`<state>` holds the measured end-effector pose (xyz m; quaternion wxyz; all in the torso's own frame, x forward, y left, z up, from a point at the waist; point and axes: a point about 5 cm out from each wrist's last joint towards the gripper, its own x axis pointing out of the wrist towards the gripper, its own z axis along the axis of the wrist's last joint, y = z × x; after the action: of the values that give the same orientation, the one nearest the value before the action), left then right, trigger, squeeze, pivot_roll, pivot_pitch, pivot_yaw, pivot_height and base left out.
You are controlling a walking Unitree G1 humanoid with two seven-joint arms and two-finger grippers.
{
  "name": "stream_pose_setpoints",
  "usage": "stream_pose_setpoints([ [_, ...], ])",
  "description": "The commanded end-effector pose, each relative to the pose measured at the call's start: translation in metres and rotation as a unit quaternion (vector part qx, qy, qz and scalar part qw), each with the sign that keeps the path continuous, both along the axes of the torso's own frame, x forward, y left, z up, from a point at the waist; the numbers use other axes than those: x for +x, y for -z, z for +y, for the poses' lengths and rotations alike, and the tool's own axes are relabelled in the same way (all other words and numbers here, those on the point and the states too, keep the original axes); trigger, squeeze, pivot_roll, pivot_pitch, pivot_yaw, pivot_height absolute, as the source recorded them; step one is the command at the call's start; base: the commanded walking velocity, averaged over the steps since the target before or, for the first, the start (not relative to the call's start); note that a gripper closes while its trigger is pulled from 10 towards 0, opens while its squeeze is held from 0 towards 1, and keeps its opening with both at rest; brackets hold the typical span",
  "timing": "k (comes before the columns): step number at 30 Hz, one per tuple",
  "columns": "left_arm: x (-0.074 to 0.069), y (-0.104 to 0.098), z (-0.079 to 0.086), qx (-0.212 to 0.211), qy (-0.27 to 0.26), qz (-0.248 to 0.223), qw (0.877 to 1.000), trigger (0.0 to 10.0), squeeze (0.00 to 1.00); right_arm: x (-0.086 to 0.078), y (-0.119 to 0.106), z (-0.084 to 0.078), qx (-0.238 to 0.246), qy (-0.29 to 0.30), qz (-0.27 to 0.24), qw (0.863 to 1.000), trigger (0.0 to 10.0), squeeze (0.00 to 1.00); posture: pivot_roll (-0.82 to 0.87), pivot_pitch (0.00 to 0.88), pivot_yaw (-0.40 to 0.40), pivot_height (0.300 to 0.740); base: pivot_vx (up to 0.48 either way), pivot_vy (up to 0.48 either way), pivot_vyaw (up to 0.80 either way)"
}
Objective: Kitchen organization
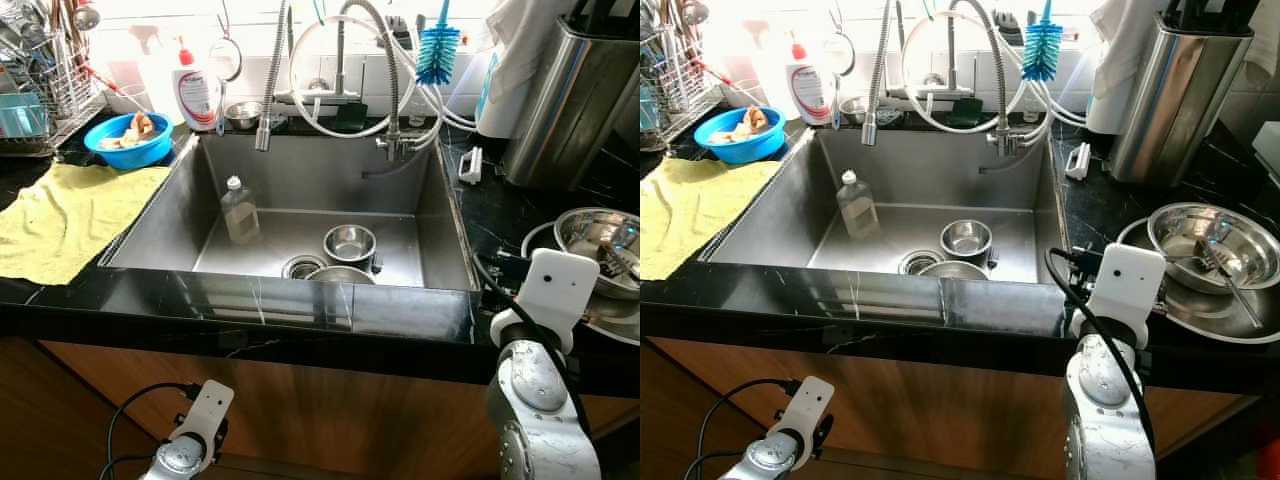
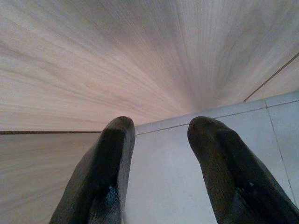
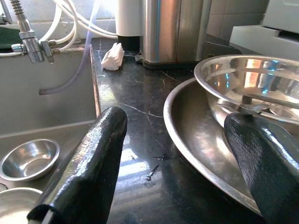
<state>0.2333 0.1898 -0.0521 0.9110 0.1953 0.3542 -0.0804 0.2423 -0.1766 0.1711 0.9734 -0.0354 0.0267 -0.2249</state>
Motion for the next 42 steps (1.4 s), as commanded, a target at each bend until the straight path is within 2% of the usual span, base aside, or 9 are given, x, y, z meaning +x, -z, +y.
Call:
stream_pose_setpoints([
  [1, 0.001, -0.001, 0.001, 0.009, 0.007, 0.001, 1.000, 10.0, 0.00, -0.001, -0.003, 0.002, 0.000, 0.000, -0.007, 1.000, 10.0, 0.00, -0.14, 0.000, 0.054, 0.740, 0.000, 0.000, 0.00],
  [5, 0.001, -0.001, 0.001, 0.009, 0.007, 0.001, 1.000, 10.0, 0.00, -0.002, -0.003, 0.001, -0.004, 0.007, -0.003, 1.000, 10.0, 0.00, -0.15, 0.000, 0.054, 0.740, 0.000, 0.000, 0.00],
  [10, 0.002, -0.001, 0.001, 0.009, 0.008, 0.000, 1.000, 10.0, 0.00, -0.009, 0.005, -0.006, 0.011, 0.054, 0.020, 0.998, 10.0, 0.00, -0.15, 0.000, 0.053, 0.740, 0.000, 0.000, 0.00],
  [19, 0.002, -0.001, -0.001, 0.008, 0.008, -0.001, 1.000, 10.0, 0.00, -0.013, -0.001, -0.012, 0.002, 0.087, 0.000, 0.996, 10.0, 0.00, -0.15, 0.000, 0.053, 0.740, 0.000, 0.000, 0.00],
  [42, 0.001, 0.000, -0.001, 0.007, 0.005, -0.001, 1.000, 10.0, 0.00, -0.002, -0.008, -0.008, 0.003, 0.061, -0.019, 0.998, 10.0, 0.00, -0.14, 0.000, 0.044, 0.740, 0.000, 0.000, 0.00],
])
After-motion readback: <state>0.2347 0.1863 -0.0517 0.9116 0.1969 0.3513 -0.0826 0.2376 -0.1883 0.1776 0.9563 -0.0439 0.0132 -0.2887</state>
